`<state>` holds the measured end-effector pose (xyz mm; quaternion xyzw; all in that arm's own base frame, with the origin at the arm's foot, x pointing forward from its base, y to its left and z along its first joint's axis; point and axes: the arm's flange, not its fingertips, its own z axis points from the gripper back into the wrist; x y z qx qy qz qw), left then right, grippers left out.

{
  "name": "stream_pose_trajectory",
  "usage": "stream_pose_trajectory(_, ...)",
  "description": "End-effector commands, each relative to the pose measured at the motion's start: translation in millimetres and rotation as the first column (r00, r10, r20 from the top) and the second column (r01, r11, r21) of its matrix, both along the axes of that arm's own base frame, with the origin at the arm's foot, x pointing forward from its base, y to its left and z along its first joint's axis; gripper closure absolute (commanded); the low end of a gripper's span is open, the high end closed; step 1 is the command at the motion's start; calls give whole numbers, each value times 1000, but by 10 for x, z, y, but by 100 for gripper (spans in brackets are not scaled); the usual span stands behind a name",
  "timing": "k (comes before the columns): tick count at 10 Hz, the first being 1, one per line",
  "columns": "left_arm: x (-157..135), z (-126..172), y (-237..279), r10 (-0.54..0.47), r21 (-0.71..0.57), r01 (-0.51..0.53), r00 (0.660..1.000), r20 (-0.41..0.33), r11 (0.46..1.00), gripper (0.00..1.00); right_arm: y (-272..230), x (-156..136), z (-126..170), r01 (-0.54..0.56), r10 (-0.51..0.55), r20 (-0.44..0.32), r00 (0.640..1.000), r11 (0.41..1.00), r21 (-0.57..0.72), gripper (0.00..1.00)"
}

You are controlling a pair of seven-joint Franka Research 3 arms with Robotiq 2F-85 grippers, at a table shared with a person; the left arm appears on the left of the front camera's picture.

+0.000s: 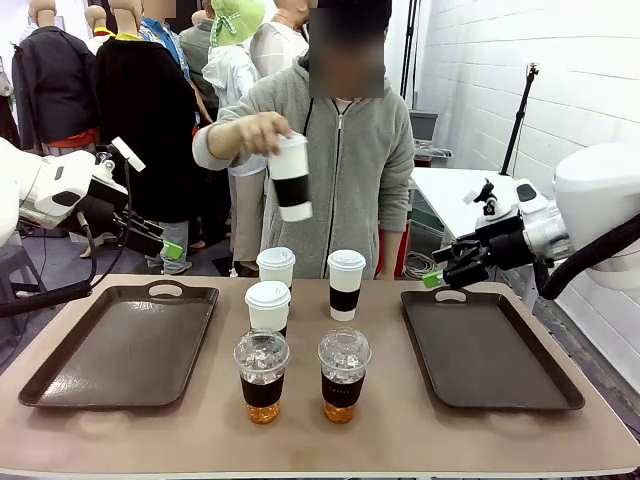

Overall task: Distribute the coffee onto the tray.
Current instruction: Pick up one iced Americano and place it on the right Handle tray.

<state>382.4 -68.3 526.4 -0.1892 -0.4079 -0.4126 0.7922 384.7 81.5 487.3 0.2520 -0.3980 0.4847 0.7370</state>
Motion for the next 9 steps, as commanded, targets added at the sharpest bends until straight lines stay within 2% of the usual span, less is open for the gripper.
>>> stream_pose_trajectory(1,21,-21,17,-19,-8,19,1000,5,1000,0,-13,-74,-439,-108,108,26,994,994,30,0)
stream_pose_trajectory(5,21,-21,17,-19,-8,19,1000,5,1000,0,35,-80,-783,-300,295,97,950,953,41,0)
stream_pose_trajectory(7,21,-21,17,-19,-8,19,1000,5,1000,0,71,-54,-845,-332,329,77,941,942,40,0)
stream_pose_trajectory(9,21,-21,17,-19,-8,19,1000,5,1000,0,62,-47,-742,-301,300,33,953,953,19,0)
